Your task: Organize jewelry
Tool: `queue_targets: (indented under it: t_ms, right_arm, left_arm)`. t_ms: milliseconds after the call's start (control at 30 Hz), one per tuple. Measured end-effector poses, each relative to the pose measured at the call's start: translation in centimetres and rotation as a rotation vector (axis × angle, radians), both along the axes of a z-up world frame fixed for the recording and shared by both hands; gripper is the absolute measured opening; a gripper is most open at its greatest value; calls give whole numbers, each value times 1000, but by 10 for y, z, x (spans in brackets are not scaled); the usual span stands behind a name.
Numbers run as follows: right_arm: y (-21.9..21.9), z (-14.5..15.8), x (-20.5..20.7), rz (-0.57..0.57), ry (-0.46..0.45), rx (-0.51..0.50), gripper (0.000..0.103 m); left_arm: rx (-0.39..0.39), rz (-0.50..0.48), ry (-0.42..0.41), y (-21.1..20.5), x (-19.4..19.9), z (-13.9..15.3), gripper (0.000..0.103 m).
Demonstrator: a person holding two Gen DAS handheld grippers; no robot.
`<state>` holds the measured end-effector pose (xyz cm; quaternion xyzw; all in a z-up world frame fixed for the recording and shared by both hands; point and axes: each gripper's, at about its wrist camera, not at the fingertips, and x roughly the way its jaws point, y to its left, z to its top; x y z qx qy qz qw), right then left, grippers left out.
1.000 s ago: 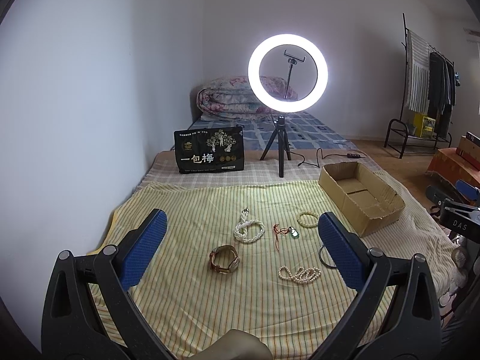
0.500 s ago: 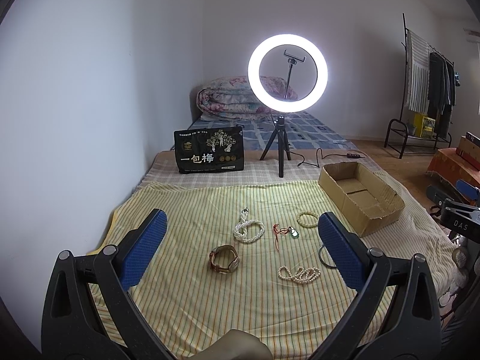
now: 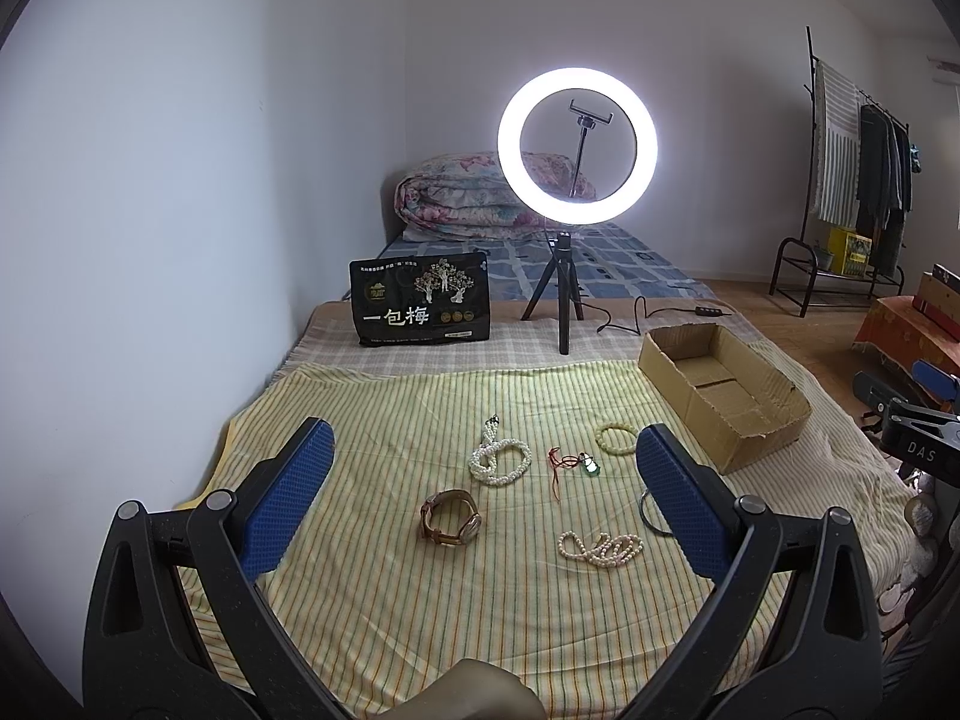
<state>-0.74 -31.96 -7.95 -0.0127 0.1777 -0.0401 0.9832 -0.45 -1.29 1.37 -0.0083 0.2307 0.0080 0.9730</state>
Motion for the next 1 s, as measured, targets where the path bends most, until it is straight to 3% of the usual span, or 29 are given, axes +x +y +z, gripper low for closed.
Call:
queue_targets:
  t_ms: [1000]
  right_arm:
    - [10, -5, 7, 16, 27, -14, 103]
  left_arm:
    - [0, 15, 18, 12, 2, -10, 103]
